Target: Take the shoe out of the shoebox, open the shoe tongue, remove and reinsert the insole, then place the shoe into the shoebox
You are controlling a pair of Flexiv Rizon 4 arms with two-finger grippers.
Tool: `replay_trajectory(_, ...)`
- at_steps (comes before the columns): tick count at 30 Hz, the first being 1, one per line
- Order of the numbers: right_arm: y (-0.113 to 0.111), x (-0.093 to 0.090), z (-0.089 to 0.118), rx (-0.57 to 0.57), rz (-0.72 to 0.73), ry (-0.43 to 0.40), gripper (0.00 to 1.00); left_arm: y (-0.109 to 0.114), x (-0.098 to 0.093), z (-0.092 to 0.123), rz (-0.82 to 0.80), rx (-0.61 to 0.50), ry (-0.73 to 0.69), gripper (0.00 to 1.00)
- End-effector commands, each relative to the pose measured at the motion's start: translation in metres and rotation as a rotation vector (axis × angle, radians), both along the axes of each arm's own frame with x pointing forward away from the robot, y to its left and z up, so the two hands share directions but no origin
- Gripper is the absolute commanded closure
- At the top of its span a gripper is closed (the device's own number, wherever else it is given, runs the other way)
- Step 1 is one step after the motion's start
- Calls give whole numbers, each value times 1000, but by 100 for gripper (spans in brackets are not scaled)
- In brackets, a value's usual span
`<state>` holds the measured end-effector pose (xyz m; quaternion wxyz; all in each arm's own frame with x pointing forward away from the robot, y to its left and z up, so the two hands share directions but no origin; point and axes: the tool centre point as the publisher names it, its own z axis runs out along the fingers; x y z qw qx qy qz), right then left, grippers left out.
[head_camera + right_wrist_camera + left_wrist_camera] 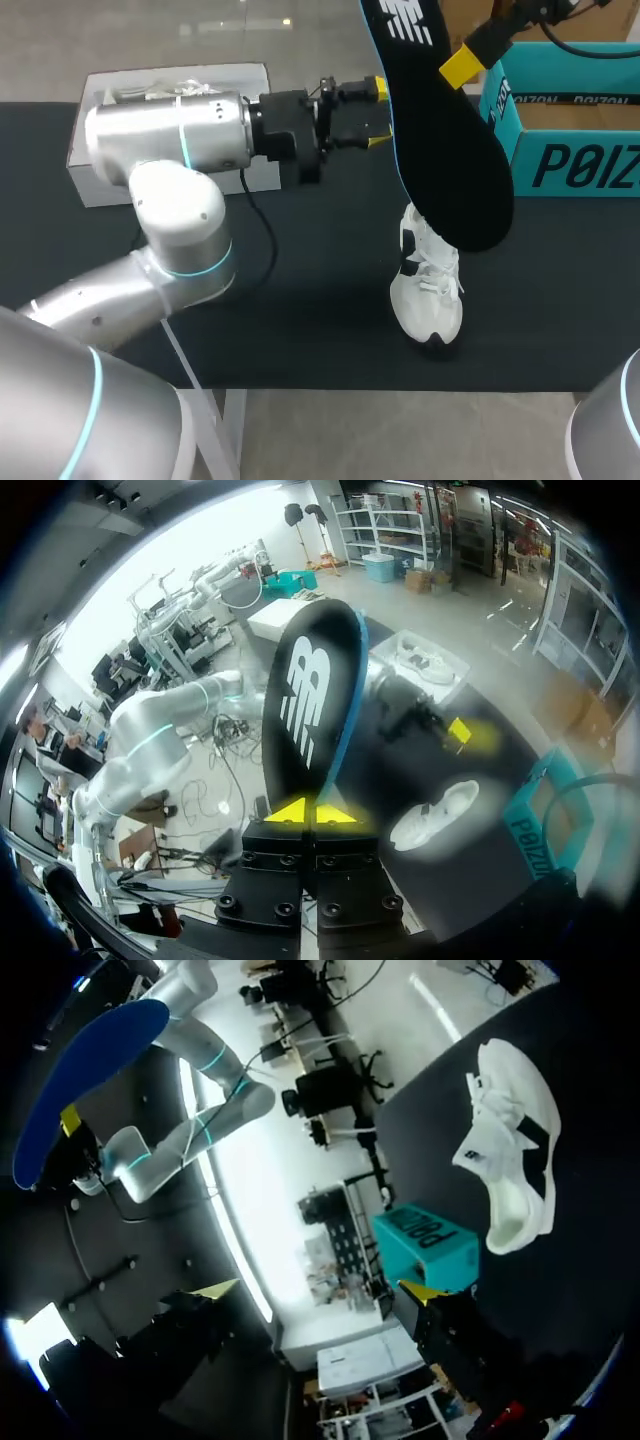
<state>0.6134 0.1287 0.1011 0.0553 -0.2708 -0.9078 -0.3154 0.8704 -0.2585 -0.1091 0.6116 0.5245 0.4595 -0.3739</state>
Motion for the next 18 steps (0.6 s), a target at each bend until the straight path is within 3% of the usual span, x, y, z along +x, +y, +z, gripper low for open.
replay_trajectory(1, 1, 2, 1, -4, 1, 3, 100, 12, -1, -6, -56, -70, -10, 0)
replay_trajectory(11, 1, 2, 1, -4, 1, 3, 100, 18, 5, 12, -203, -83, -31, 0)
replay_trajectory(18, 1, 2, 1, -4, 1, 3, 100, 7, 5, 15, -265, -8, -73, 0)
